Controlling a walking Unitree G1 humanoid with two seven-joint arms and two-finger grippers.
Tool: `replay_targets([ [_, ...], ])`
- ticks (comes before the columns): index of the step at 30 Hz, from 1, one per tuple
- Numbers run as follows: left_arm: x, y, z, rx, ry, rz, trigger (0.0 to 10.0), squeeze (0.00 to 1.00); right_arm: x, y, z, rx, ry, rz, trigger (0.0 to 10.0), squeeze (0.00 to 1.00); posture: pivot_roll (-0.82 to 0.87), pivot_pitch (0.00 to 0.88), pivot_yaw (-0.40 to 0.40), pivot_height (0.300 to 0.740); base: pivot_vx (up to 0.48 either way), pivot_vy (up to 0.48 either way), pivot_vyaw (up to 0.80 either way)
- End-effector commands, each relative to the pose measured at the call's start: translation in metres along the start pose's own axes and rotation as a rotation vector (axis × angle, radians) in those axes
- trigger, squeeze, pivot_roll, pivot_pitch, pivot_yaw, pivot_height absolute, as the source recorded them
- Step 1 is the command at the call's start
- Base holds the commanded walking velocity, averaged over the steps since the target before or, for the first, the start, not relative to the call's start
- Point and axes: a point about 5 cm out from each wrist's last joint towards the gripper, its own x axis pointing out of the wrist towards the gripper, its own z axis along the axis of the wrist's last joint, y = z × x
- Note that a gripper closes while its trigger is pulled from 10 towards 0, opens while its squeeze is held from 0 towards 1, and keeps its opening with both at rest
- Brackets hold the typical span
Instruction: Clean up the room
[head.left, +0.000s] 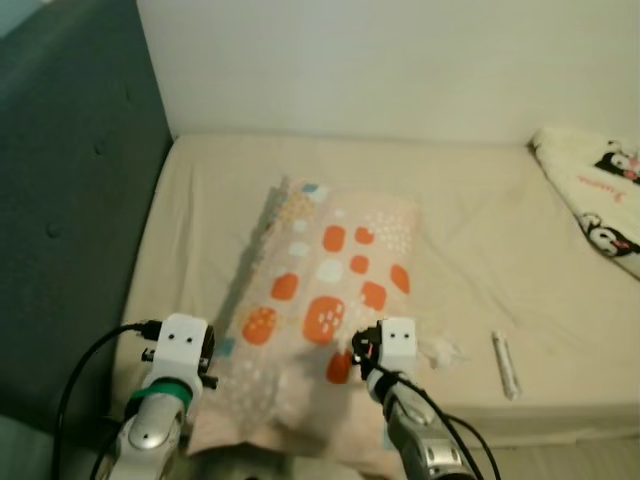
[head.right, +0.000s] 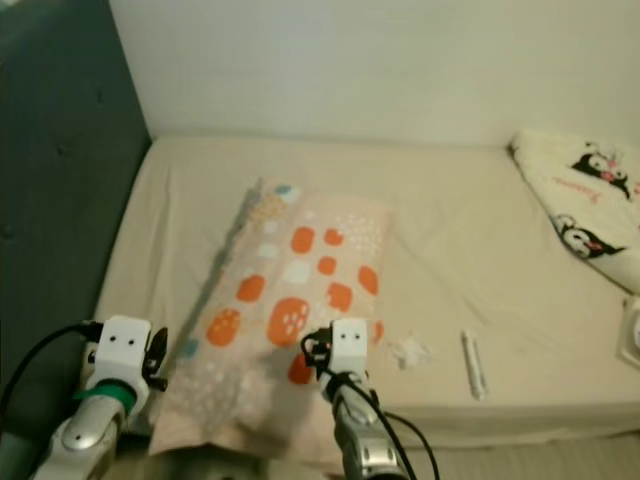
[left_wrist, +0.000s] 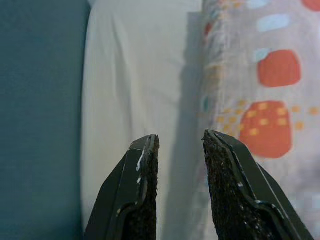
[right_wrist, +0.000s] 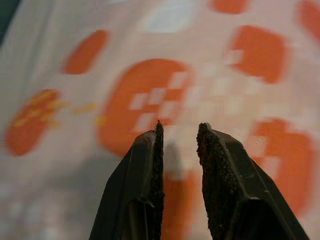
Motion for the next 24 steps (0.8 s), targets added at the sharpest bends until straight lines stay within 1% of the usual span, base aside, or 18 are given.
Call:
replay_targets([
  [1, -0.003, -0.007, -0.005, 0.007, 0.021, -0.040, 10.0, 0.00, -0.002, -0.007, -0.008, 0.007, 0.038, -0.028, 10.0, 0.00, 0.10, 0.057, 0.016, 0.721, 0.000, 0.000, 0.00],
  [7, 0.001, -0.005, -0.001, 0.034, 0.015, -0.070, 10.0, 0.00, -0.002, -0.008, -0.007, 0.015, 0.038, -0.036, 10.0, 0.00, 0.11, 0.075, 0.025, 0.721, 0.000, 0.000, 0.00],
  [11, 0.008, -0.001, 0.003, 0.031, 0.017, -0.072, 10.0, 0.00, -0.002, -0.008, -0.006, 0.025, 0.033, -0.053, 10.0, 0.00, 0.11, 0.108, 0.058, 0.721, 0.000, 0.000, 0.00],
  [12, 0.009, 0.000, 0.004, 0.019, 0.019, -0.063, 10.0, 0.00, -0.002, -0.008, -0.006, 0.028, 0.031, -0.058, 10.0, 0.00, 0.11, 0.111, 0.062, 0.721, 0.000, 0.000, 0.00],
  [14, 0.009, 0.000, 0.004, 0.019, 0.019, -0.063, 10.0, 0.00, -0.002, -0.008, -0.006, 0.028, 0.031, -0.058, 10.0, 0.00, 0.11, 0.111, 0.062, 0.721, 0.000, 0.000, 0.00],
  [15, 0.010, 0.001, 0.007, 0.019, 0.016, -0.060, 10.0, 0.00, -0.003, -0.009, -0.006, 0.028, 0.026, -0.068, 10.0, 0.00, 0.11, 0.119, 0.080, 0.721, 0.000, -0.480, 0.00],
  [17, 0.010, 0.002, 0.007, 0.023, 0.015, -0.061, 10.0, 0.00, -0.003, -0.008, -0.006, 0.028, 0.025, -0.071, 10.0, 0.00, 0.11, 0.120, 0.082, 0.721, 0.000, -0.480, 0.00],
  [19, 0.010, 0.002, 0.007, 0.001, 0.012, -0.048, 10.0, 0.00, -0.004, -0.008, -0.006, 0.029, 0.022, -0.073, 10.0, 0.00, 0.11, 0.121, 0.086, 0.721, 0.000, -0.480, 0.00],
  [21, 0.009, 0.005, 0.004, -0.030, 0.013, 0.012, 10.0, 0.00, -0.005, -0.011, -0.001, -0.019, -0.007, -0.088, 10.0, 0.00, 0.09, 0.127, 0.092, 0.721, 0.000, 0.000, 0.00],
  [22, 0.009, 0.005, 0.004, -0.030, 0.013, 0.012, 10.0, 0.00, -0.005, -0.011, -0.001, -0.019, -0.007, -0.088, 10.0, 0.00, 0.09, 0.127, 0.092, 0.721, 0.000, 0.000, 0.00],
  [23, 0.007, 0.007, 0.002, -0.063, 0.010, 0.049, 10.0, 0.00, -0.005, -0.012, 0.004, -0.052, -0.029, -0.088, 10.0, 0.00, 0.09, 0.129, 0.088, 0.721, 0.000, 0.000, 0.00],
  [24, 0.006, 0.007, 0.002, -0.071, 0.010, 0.054, 10.0, 0.00, -0.005, -0.012, 0.005, -0.055, -0.033, -0.086, 10.0, 0.00, 0.09, 0.129, 0.088, 0.721, 0.000, 0.000, 0.00],
])
